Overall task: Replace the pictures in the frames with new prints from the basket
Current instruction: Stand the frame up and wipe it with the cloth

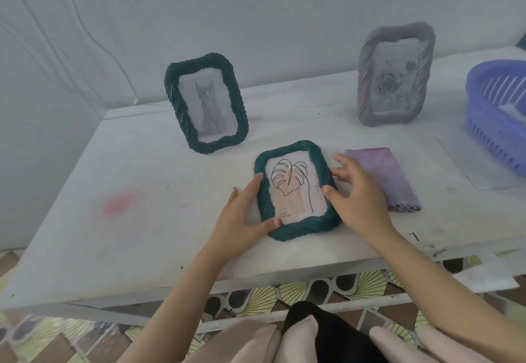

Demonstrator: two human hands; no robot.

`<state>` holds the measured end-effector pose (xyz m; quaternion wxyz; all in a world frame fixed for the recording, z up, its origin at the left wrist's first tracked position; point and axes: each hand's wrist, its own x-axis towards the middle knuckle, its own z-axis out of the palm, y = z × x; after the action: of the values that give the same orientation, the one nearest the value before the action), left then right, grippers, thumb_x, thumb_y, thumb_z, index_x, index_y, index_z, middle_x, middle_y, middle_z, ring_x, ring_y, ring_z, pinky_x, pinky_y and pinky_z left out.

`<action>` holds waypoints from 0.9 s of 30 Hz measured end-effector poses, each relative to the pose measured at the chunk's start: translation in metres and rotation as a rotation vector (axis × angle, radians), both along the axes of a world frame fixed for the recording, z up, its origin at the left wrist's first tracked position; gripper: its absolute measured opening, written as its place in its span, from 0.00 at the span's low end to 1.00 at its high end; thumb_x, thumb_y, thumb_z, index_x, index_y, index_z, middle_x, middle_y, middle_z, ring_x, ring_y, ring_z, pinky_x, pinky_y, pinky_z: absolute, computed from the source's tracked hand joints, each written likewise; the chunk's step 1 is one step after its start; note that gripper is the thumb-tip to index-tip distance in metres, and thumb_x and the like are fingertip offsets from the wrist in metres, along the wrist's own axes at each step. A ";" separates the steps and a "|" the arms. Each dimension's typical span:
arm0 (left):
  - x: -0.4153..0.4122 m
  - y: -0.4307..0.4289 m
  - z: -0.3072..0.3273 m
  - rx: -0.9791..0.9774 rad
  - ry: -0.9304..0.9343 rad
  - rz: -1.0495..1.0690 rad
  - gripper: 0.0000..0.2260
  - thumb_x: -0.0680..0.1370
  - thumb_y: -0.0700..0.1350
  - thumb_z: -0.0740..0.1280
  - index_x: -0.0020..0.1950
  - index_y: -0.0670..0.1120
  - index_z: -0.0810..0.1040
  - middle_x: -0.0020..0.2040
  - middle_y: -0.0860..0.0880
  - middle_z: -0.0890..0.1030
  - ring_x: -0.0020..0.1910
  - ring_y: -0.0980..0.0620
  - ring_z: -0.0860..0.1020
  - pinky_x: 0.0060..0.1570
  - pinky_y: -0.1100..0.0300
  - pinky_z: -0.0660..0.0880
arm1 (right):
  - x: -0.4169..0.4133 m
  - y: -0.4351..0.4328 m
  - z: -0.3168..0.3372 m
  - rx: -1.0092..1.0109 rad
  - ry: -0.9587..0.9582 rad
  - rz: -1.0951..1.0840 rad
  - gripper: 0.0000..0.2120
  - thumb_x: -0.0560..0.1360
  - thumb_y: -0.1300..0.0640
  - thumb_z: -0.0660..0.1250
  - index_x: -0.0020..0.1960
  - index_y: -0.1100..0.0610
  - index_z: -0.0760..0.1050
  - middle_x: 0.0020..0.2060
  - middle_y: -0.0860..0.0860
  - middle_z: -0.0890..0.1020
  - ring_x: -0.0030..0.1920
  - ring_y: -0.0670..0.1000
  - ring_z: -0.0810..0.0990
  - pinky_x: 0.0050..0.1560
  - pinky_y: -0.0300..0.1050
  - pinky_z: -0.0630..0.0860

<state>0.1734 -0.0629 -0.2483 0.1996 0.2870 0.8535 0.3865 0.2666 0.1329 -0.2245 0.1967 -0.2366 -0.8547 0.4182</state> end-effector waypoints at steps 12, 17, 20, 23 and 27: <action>0.003 0.003 0.015 0.383 -0.203 0.008 0.41 0.69 0.44 0.75 0.73 0.56 0.52 0.66 0.55 0.70 0.65 0.63 0.69 0.62 0.63 0.71 | -0.001 0.004 0.003 -0.835 0.244 0.158 0.27 0.73 0.75 0.58 0.58 0.46 0.73 0.41 0.50 0.85 0.44 0.47 0.83 0.40 0.36 0.78; -0.003 0.001 0.021 0.477 -0.329 0.045 0.36 0.72 0.32 0.68 0.72 0.54 0.56 0.45 0.48 0.85 0.47 0.50 0.83 0.45 0.57 0.80 | 0.002 0.007 0.003 -0.885 0.253 0.256 0.31 0.74 0.76 0.54 0.62 0.45 0.72 0.52 0.50 0.82 0.51 0.45 0.81 0.45 0.35 0.77; -0.001 0.002 0.028 0.501 -0.364 0.012 0.40 0.71 0.29 0.68 0.72 0.58 0.54 0.49 0.44 0.84 0.49 0.46 0.82 0.46 0.52 0.80 | 0.003 0.011 0.009 -0.814 0.172 0.298 0.34 0.73 0.75 0.55 0.63 0.39 0.71 0.56 0.48 0.81 0.55 0.48 0.79 0.53 0.43 0.77; 0.002 0.006 0.032 0.546 -0.388 0.008 0.46 0.71 0.27 0.66 0.71 0.65 0.45 0.56 0.44 0.81 0.52 0.45 0.81 0.48 0.47 0.79 | 0.003 0.016 0.015 -0.731 0.124 0.344 0.38 0.73 0.75 0.55 0.64 0.33 0.67 0.56 0.47 0.81 0.54 0.49 0.78 0.52 0.45 0.76; 0.001 0.012 0.045 0.590 -0.348 -0.025 0.49 0.71 0.26 0.66 0.67 0.72 0.44 0.63 0.45 0.76 0.53 0.44 0.81 0.47 0.45 0.79 | 0.001 0.024 0.024 -0.716 0.131 0.390 0.41 0.76 0.71 0.55 0.65 0.26 0.52 0.51 0.48 0.83 0.49 0.48 0.80 0.46 0.43 0.76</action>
<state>0.1744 -0.0508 -0.2034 0.2554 0.2723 0.6545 0.6575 0.2680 0.1567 -0.2005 0.0728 -0.0966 -0.6697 0.7327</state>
